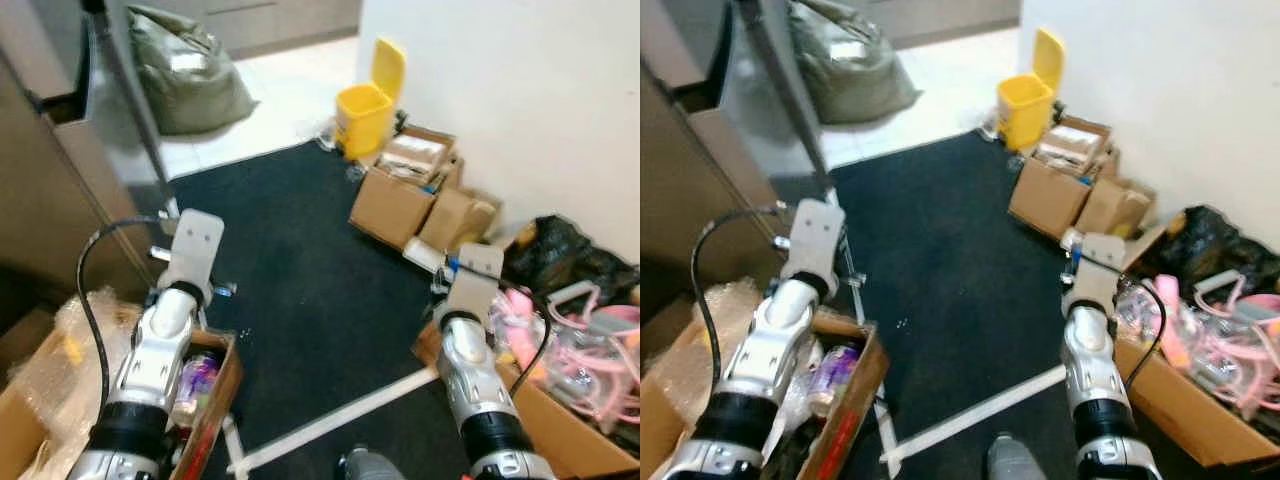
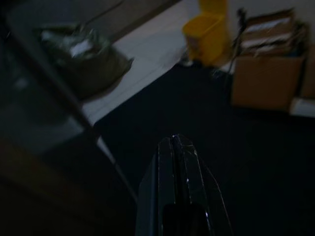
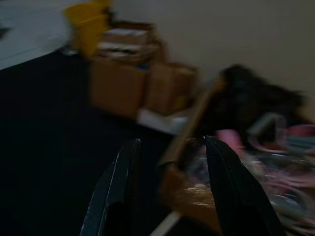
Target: Picking trash to rubbish bin
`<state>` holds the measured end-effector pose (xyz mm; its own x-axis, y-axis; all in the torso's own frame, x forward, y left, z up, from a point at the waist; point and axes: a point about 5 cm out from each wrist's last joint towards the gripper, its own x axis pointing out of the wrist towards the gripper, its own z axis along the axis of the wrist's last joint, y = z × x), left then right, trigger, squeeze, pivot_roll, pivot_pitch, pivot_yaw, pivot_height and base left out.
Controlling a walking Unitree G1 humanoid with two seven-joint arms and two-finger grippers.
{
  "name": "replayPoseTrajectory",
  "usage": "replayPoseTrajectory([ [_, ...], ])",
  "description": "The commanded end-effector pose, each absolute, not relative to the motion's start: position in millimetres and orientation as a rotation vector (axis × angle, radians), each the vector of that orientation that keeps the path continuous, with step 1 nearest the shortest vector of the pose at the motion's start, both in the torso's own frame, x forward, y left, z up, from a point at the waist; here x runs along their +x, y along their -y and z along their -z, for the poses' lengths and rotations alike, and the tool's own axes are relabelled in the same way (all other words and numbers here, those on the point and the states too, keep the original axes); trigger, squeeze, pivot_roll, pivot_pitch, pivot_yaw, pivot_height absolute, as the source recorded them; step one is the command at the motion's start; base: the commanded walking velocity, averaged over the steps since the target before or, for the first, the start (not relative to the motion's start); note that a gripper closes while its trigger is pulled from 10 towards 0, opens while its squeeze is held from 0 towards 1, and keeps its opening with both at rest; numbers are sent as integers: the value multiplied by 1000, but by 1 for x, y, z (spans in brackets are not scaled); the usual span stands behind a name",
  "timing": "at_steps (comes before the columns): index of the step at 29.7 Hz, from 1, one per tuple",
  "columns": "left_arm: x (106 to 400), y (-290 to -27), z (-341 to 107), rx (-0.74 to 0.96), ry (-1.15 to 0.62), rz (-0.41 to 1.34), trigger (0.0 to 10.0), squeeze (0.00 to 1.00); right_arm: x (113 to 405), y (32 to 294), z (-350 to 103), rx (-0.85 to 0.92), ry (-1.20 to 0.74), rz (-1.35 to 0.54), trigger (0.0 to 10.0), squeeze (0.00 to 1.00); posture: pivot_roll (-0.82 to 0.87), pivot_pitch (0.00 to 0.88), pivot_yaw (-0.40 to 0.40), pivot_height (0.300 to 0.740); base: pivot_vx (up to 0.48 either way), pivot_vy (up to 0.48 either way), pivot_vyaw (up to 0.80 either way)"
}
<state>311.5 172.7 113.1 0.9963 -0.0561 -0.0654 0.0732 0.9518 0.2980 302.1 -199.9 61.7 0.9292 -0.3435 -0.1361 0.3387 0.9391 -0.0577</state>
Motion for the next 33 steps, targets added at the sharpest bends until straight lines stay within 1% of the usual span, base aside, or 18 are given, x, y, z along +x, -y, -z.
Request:
replayPoseTrajectory([
  [1, 309, -176, -105, 310, -91, 63, 10000, 0, 299, 196, -57, -22, -170, 345, 10000, 0, 44, 33, 34, 740, 0, 0, -800],
  [9, 308, -175, -100, 300, -117, 69, 10000, 0, 294, 191, -49, -4, -211, 350, 10000, 0, 45, 37, 39, 740, 0, 0, -800],
  [10, 308, -176, -100, 304, -120, 66, 10000, 0, 293, 191, -48, -4, -212, 350, 10000, 0, 40, 39, 57, 740, 0, 0, -800],
  [11, 307, -176, -99, 302, -123, 58, 10000, 0, 293, 191, -48, -4, -214, 351, 10000, 0, 37, 41, 57, 740, 0, 0, -800],
  [15, 308, -178, -98, 280, -134, 31, 10000, 0, 292, 191, -47, -6, -219, 347, 10000, 0, 31, 42, 51, 740, 0, 0, -800],
  [28, 306, -179, -95, 271, -155, 21, 10000, 0, 295, 191, -50, -24, -222, 326, 10000, 0, 35, 57, 23, 740, 0, 0, -800],
  [33, 305, -180, -97, 273, -154, 10, 10000, 0, 297, 189, -51, -22, -223, 316, 10000, 0, 47, 60, 30, 740, 0, 0, -800],
])
